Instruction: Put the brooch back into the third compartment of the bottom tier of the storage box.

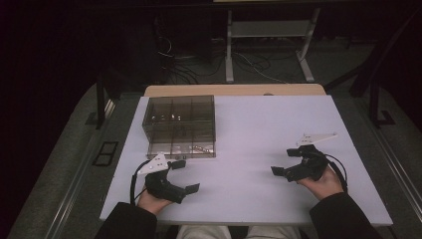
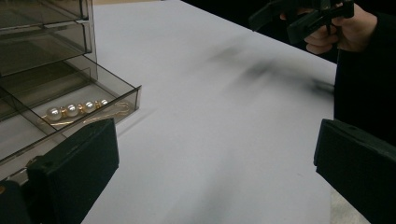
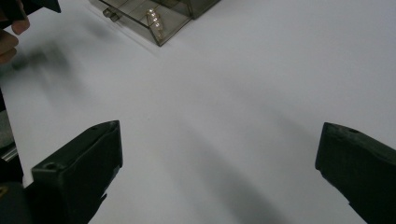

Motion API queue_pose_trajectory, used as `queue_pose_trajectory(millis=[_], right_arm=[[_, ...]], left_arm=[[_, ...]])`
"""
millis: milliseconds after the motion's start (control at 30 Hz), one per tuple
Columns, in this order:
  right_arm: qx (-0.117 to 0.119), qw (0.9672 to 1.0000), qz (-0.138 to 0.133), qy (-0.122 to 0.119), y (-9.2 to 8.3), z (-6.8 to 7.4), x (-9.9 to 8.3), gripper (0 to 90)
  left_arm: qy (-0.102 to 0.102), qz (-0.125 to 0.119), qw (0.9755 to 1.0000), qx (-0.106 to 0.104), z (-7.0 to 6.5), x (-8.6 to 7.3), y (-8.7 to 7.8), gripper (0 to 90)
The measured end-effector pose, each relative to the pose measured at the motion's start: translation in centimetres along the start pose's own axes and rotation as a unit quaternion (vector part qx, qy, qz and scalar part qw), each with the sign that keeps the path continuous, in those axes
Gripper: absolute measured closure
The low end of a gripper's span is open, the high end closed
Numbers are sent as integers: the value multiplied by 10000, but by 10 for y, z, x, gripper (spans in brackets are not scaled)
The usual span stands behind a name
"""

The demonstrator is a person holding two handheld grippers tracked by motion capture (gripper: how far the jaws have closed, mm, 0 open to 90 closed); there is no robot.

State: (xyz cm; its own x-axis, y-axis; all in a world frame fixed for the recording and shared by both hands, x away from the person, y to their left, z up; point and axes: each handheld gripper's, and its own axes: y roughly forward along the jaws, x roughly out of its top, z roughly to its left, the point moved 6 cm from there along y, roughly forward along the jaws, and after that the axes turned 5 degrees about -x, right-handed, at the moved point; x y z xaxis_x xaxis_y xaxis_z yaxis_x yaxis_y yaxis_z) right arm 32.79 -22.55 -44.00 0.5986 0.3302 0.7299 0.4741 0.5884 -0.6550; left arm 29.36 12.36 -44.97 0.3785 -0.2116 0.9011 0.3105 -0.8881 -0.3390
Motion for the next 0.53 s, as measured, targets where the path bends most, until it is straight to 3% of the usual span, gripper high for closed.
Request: queue_pose_trajectory(millis=[367, 533], right_arm=[[-114, 9995, -243, 170, -8, -1, -23, 1], [-185, 9996, -201, 83, -6, -1, -29, 1]], left_arm=[[5, 20, 10000, 0, 1, 0, 0, 0], [8, 23, 10000, -7, 1, 0, 0, 0]])
